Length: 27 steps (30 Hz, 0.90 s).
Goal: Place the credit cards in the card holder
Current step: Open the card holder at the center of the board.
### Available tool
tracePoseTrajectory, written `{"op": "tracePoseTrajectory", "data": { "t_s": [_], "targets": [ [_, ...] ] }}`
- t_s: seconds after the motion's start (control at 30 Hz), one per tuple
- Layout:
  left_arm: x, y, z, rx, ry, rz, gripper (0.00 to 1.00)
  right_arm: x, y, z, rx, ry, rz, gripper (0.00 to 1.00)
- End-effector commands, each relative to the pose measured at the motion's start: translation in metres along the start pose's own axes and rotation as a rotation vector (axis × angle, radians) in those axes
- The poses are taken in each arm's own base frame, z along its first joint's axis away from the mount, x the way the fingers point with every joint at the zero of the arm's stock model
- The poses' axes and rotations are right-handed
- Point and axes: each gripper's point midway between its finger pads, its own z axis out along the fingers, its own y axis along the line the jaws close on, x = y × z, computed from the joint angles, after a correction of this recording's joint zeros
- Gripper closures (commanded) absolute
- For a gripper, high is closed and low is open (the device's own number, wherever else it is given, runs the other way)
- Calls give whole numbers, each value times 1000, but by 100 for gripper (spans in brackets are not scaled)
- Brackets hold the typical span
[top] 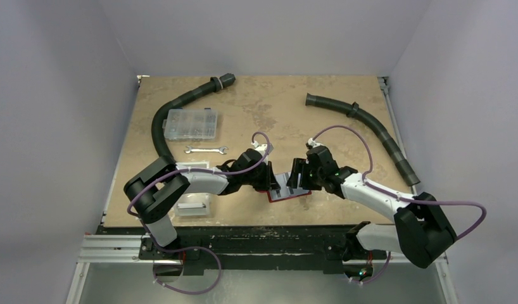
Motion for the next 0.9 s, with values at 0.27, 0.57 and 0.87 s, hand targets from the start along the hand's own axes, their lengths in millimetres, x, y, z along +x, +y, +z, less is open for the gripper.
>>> {"op": "tracePoseTrajectory", "data": {
  "t_s": [0.27,0.57,0.87],
  "targets": [
    [6,12,-8,-58,11,6,100,-10,54,-19,-309,-47,-5,32],
    [-15,22,-43,-160,-111,44,100,-8,80,-23,-459,-26,-11,32],
    [-12,18,-51,-145,-100,59,100,-3,97,-23,-565,15,-13,32]
  ]
}}
